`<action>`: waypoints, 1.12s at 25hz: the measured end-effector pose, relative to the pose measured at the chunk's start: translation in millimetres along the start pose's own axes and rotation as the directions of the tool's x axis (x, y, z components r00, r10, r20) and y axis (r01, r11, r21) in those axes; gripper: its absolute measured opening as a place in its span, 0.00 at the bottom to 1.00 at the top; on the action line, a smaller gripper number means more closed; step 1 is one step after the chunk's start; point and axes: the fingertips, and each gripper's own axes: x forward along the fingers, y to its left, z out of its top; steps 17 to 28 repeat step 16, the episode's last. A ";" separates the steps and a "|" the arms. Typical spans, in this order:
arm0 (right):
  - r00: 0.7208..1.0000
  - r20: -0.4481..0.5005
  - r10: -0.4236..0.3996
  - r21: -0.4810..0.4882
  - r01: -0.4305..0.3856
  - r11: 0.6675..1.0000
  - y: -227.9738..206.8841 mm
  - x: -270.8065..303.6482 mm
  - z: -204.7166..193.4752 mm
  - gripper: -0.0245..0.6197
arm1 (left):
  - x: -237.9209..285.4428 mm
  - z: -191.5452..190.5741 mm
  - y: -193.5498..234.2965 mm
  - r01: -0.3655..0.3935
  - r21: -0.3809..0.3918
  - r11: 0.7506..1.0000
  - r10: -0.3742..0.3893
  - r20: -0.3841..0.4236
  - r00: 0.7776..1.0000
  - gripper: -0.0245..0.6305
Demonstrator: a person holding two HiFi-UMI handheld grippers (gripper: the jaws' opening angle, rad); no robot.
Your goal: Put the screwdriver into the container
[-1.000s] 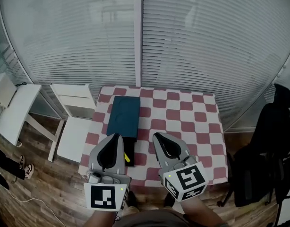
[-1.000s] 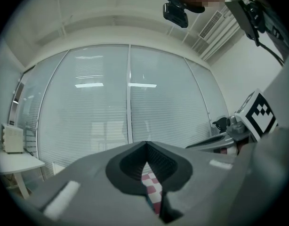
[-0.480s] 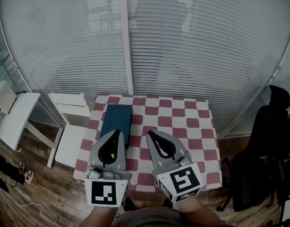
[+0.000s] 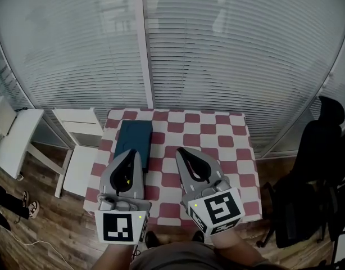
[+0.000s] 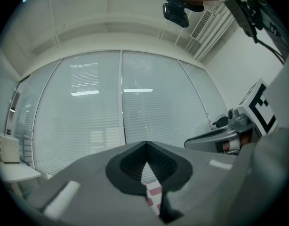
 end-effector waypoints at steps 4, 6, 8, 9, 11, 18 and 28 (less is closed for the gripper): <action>1.000 0.003 -0.003 0.001 0.003 1.000 -0.5 -1.1 -1.1 0.07 | -1.3 -0.4 -1.5 0.007 0.007 1.000 -0.007 -0.004 1.000 0.04; 1.000 0.004 -0.005 0.001 0.005 1.000 -0.5 -1.9 -1.4 0.07 | -2.2 -0.7 -2.1 0.011 0.009 1.000 -0.011 -0.007 1.000 0.04; 1.000 0.002 -0.007 0.006 0.007 1.000 -0.1 -2.0 -2.1 0.07 | -2.6 -0.8 -2.3 0.013 0.010 1.000 -0.013 -0.012 1.000 0.04; 1.000 0.001 -0.006 0.006 0.006 1.000 0.4 -1.9 -2.5 0.07 | -2.7 -0.8 -2.5 0.015 0.011 1.000 -0.015 -0.013 1.000 0.04; 1.000 0.000 -0.004 0.006 0.004 1.000 1.6 -2.3 -3.1 0.07 | -3.2 -0.8 -3.6 0.020 0.013 1.000 -0.020 -0.016 1.000 0.04; 1.000 -0.002 -0.003 0.006 0.003 1.000 3.3 -5.8 -3.1 0.07 | -5.4 -1.1 -7.1 0.027 0.014 1.000 -0.027 -0.021 0.999 0.04; 1.000 -0.002 -0.003 0.006 0.003 1.000 3.3 -5.8 -3.1 0.07 | -5.4 -1.1 -7.1 0.027 0.014 1.000 -0.027 -0.021 0.999 0.04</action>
